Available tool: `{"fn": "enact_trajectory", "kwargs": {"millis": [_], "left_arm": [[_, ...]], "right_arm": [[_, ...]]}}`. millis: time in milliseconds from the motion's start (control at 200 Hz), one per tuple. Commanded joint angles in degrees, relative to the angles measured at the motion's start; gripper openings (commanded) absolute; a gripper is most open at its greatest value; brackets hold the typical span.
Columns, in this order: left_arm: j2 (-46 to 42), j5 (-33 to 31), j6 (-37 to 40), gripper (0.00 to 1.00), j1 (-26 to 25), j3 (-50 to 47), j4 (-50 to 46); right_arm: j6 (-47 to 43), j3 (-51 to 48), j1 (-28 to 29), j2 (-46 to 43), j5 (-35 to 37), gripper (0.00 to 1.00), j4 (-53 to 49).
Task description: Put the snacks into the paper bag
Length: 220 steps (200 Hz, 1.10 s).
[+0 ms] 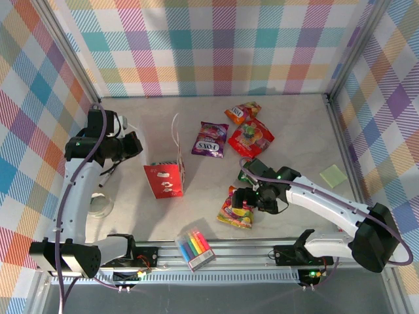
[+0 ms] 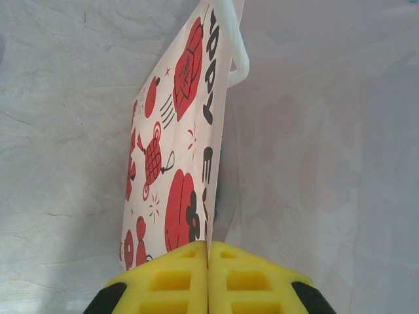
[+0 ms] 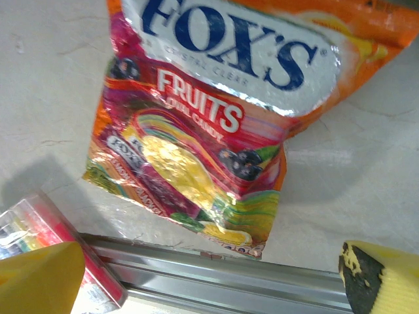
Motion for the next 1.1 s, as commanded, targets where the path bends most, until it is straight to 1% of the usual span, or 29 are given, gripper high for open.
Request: {"fn": "enact_trajectory", "kwargs": {"millis": [0,175,555,725,850,950,1095], "left_arm": [[-0.4,1.3,-0.1,0.03,0.6,0.2,-0.7],[-0.5,1.5,0.2,0.03,0.6,-0.4,-0.9],[0.1,1.2,0.4,0.03,0.6,0.1,-1.1],[0.5,1.0,0.5,0.03,0.6,0.4,-1.3],[0.7,0.8,0.6,0.04,0.6,0.5,-1.4],[0.8,0.8,0.6,0.03,0.6,0.4,-1.5],[0.8,0.6,0.7,0.03,0.6,0.4,-1.8]], "right_arm": [[2.9,-2.4,-0.6,0.2,-2.6,0.99,4.6],[3.3,-4.8,-0.7,4.7,-5.0,0.99,9.0],[5.3,-9.0,-1.2,12.1,-6.4,0.99,18.3],[6.0,-8.8,-1.4,15.6,-6.5,1.0,20.9],[5.4,-7.0,-1.6,17.7,-6.5,0.96,22.3],[4.4,-4.6,-1.6,20.0,-6.3,0.89,21.9],[4.0,-2.5,-1.7,21.3,-4.7,0.74,20.5]]}}
